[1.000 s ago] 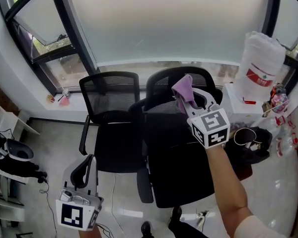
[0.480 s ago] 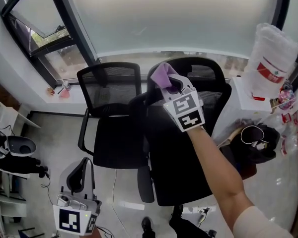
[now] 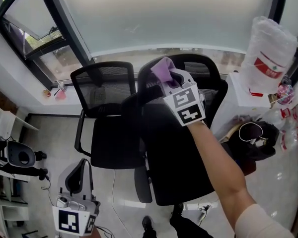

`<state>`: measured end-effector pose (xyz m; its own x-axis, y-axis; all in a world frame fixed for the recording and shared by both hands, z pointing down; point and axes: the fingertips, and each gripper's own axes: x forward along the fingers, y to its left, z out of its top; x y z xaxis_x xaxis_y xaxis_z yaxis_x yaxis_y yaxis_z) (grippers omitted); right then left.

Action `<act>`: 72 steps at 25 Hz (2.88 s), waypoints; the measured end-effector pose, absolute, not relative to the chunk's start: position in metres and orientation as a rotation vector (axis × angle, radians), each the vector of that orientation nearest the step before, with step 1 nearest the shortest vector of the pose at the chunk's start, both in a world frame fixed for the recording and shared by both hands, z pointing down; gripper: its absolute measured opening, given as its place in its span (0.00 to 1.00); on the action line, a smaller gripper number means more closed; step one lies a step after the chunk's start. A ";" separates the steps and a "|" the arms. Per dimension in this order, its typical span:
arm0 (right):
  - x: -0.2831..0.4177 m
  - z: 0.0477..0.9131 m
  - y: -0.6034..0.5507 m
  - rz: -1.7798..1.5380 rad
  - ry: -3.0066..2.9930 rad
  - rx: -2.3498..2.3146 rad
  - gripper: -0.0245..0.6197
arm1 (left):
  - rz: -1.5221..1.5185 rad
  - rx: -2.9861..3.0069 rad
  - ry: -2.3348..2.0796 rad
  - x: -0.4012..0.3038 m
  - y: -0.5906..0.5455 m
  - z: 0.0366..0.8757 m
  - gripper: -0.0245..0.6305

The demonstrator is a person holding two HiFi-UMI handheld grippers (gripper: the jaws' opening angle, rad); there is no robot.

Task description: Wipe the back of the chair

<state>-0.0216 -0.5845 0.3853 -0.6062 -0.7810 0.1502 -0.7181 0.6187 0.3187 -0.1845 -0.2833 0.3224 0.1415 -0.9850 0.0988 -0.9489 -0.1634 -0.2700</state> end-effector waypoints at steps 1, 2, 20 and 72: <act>-0.003 0.388 -0.592 -0.309 -2.547 1.260 0.12 | -0.381 -2.266 1.926 -0.182 -0.286 0.323 0.05; 0.018 0.390 -0.600 -0.293 -2.520 1.305 0.12 | -0.381 -2.272 1.919 -0.179 -0.289 0.324 0.05; 0.138 0.384 -0.613 -0.229 -2.416 1.634 0.12 | -0.368 -2.327 1.887 -0.171 -0.306 0.336 0.05; 0.032 0.438 -0.592 -0.129 -2.538 1.417 0.12 | -0.375 -2.338 1.913 -0.181 -0.307 0.352 0.05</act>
<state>0.0323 -0.5918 0.4380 -0.5051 -0.8485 0.1580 -0.8281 0.5280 0.1881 -0.1807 -0.3071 0.3520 0.1822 -0.9750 0.1275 -0.9510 -0.2076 -0.2290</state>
